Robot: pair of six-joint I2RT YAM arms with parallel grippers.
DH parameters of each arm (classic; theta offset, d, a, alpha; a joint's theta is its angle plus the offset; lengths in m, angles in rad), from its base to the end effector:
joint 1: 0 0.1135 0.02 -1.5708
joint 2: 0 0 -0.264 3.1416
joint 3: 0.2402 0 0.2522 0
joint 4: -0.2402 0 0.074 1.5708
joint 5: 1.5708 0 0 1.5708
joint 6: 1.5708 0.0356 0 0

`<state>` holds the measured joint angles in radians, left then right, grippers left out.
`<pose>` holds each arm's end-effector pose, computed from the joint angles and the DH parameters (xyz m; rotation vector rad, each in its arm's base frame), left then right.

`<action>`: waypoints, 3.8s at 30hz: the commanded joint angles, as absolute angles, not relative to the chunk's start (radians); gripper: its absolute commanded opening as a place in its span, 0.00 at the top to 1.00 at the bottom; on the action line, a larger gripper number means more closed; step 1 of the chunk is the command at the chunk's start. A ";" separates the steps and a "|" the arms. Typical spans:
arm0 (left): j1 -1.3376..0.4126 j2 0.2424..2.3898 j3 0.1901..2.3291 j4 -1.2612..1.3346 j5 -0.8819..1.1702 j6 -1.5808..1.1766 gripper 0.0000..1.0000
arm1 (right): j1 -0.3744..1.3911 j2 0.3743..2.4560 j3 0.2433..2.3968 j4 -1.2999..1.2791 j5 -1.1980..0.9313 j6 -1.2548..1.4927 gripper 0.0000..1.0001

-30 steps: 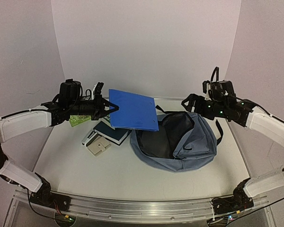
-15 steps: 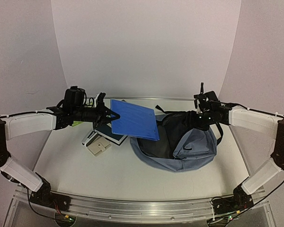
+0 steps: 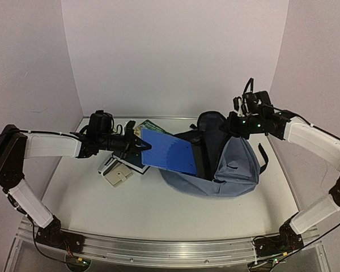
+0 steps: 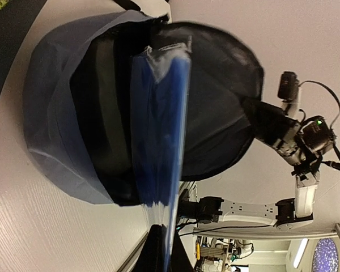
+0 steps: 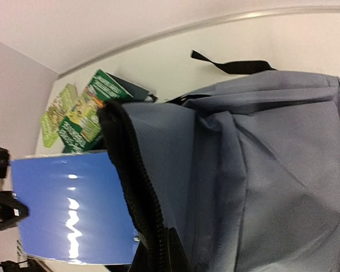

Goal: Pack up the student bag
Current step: Place the files in the student bag, then pick up the book from the center of the board.

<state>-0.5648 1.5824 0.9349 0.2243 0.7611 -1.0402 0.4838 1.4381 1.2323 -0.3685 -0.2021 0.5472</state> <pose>0.2788 -0.2057 0.2366 0.0360 2.3453 -1.6868 0.2875 0.1591 0.3247 -0.0525 2.2450 0.7992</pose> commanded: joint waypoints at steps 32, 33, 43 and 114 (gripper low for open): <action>-0.767 2.154 1.411 0.458 0.649 -1.105 1.00 | 0.625 1.460 1.301 -0.068 -0.299 0.614 1.00; -0.770 2.170 1.428 0.438 0.641 -1.092 1.00 | 0.629 1.464 1.301 -0.064 -0.300 0.614 1.00; -0.808 2.293 1.578 0.197 0.550 -0.949 0.98 | 0.643 1.484 1.278 -0.042 -0.254 0.615 1.00; -0.155 1.994 1.138 0.316 0.647 -0.787 0.12 | 0.363 1.186 1.035 -0.283 -0.245 0.557 0.02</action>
<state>-0.1560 1.9475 1.0694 0.1956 0.5858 -0.7940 0.3645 1.1934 0.9951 -0.2812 -0.2348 0.5518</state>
